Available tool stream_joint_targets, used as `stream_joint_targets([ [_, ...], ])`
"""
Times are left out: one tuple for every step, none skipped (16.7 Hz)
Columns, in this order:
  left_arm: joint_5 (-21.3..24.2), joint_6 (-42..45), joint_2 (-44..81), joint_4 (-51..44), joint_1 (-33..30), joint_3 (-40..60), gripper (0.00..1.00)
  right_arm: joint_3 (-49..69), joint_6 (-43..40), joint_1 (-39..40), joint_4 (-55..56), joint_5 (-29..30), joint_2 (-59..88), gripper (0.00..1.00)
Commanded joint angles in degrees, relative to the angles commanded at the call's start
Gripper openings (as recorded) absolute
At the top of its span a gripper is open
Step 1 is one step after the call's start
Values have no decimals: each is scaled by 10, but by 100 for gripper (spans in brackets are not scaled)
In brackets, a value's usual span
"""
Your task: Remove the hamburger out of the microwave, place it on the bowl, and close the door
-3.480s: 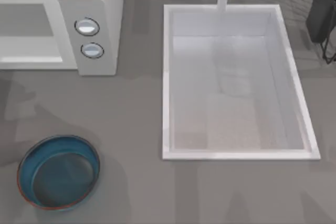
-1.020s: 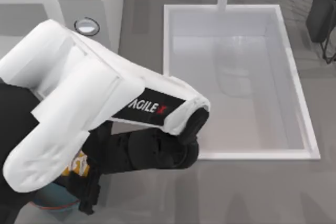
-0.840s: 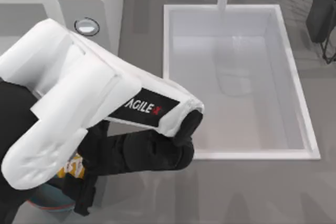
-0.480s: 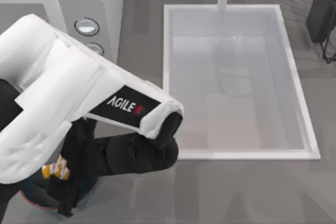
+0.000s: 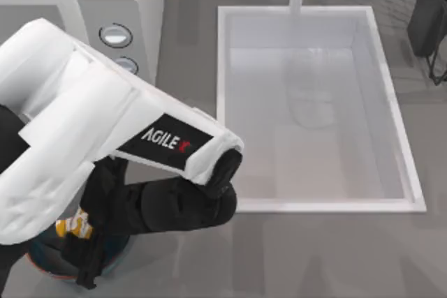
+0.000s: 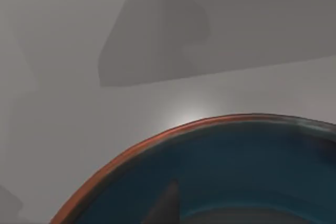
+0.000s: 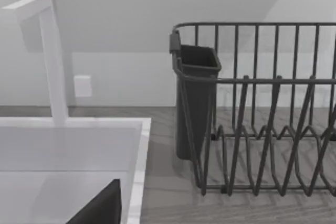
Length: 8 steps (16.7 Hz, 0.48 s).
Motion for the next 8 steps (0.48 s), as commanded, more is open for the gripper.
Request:
stream_joint_targets([
  [0,0,0,0,0,0,45,0,0,0,0,0,0,100],
  [0,0,0,0,0,0,53,0,0,0,0,0,0,100],
  [0,0,0,0,0,0,60,0,0,0,0,0,0,100],
  [0,0,0,0,0,0,68,0,0,0,0,0,0,100],
  [0,0,0,0,0,0,75,0,0,0,0,0,0,100],
  [0,0,0,0,0,0,83,0,0,0,0,0,0,100],
  [0,0,0,0,0,0,90,0,0,0,0,0,0,100],
  [0,0,0,0,0,0,98,0,0,0,0,0,0,100],
])
